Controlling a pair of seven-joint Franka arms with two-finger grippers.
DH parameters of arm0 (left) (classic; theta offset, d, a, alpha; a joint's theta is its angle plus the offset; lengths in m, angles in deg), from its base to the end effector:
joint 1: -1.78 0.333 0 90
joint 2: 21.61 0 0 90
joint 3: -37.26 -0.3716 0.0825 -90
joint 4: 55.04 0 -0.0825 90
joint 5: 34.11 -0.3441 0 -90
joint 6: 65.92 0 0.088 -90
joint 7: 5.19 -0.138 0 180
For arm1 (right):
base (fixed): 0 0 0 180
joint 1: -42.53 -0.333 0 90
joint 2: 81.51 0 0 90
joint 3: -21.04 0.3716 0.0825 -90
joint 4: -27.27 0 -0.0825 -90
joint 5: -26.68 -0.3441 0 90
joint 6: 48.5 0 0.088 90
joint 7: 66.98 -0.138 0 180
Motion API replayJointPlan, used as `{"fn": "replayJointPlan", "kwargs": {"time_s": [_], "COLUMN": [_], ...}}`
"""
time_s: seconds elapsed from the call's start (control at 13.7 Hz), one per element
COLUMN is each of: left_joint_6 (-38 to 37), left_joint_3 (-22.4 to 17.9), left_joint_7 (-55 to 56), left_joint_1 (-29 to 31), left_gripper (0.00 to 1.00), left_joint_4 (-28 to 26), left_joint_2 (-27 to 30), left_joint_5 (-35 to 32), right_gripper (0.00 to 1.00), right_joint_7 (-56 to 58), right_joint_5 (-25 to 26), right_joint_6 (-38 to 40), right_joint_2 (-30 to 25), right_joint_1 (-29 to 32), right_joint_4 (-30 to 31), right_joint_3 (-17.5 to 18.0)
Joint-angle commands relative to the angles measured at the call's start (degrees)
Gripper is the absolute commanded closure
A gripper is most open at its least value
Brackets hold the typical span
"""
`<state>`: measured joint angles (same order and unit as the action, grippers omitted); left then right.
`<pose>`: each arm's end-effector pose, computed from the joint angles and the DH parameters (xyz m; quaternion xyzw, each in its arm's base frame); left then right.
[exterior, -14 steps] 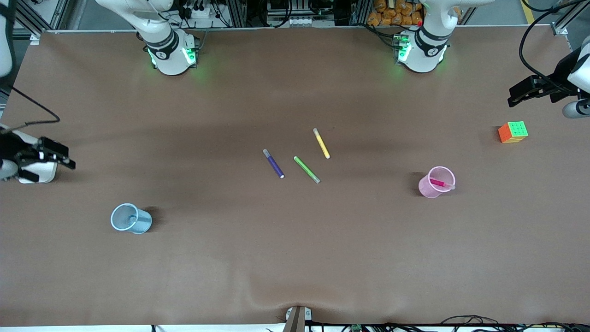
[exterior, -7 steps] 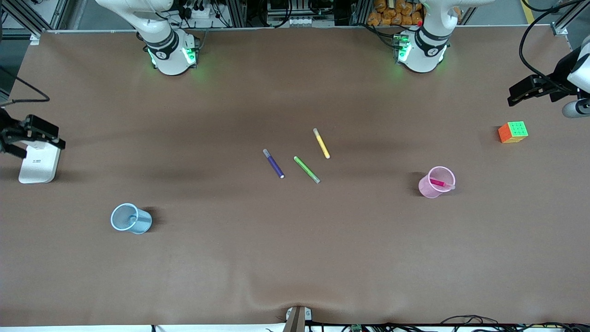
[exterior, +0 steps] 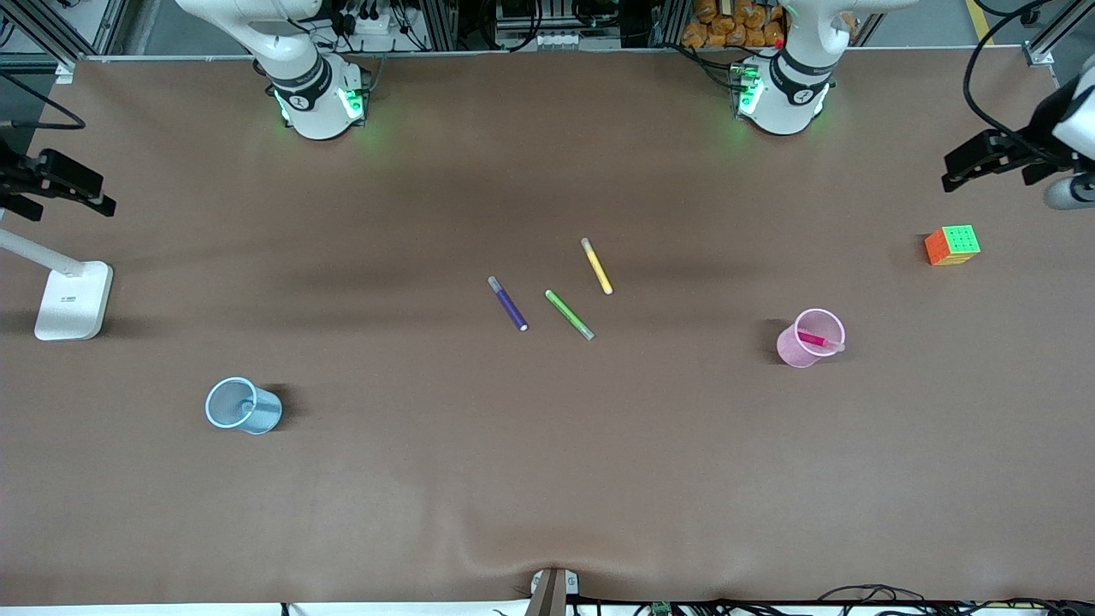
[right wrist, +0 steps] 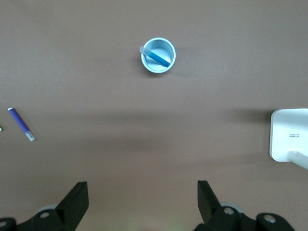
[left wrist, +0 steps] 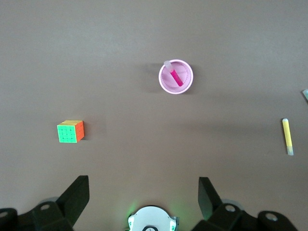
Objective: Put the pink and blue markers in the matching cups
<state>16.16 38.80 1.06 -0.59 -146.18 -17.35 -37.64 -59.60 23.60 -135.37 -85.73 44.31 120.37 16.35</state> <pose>0.4694 -0.0235 0.6662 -0.9983 -0.0234 0.0389 0.0352 0.4781 -0.0484 0.6580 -0.9994 -0.0091 0.0139 0.0318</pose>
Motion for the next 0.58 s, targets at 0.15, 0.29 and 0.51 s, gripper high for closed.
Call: {"fn": "replayJointPlan", "kwargs": {"time_s": [0.15,0.29,0.51], "left_joint_6": [-0.6,-0.6,-0.7], "left_joint_3": [0.2,0.1,0.1], "left_joint_7": [-1.4,-1.7,-1.5], "left_joint_1": [0.3,0.3,0.3], "left_gripper": [0.0,0.0,0.0], "left_joint_4": [0.1,0.4,2.9], "left_joint_2": [0.9,0.4,-1.1], "left_joint_5": [5.8,5.4,4.3], "right_gripper": [0.0,0.0,0.0], "right_joint_7": [-1.3,-1.2,-1.3], "right_joint_5": [1.2,1.3,1.3], "right_joint_6": [0.3,0.0,-0.1], "right_joint_2": [-1.8,-1.8,-1.8], "right_joint_1": [-1.3,-1.2,-1.2], "right_joint_4": [1.8,1.7,1.6], "right_joint_3": [-1.1,-1.0,-0.9]}}
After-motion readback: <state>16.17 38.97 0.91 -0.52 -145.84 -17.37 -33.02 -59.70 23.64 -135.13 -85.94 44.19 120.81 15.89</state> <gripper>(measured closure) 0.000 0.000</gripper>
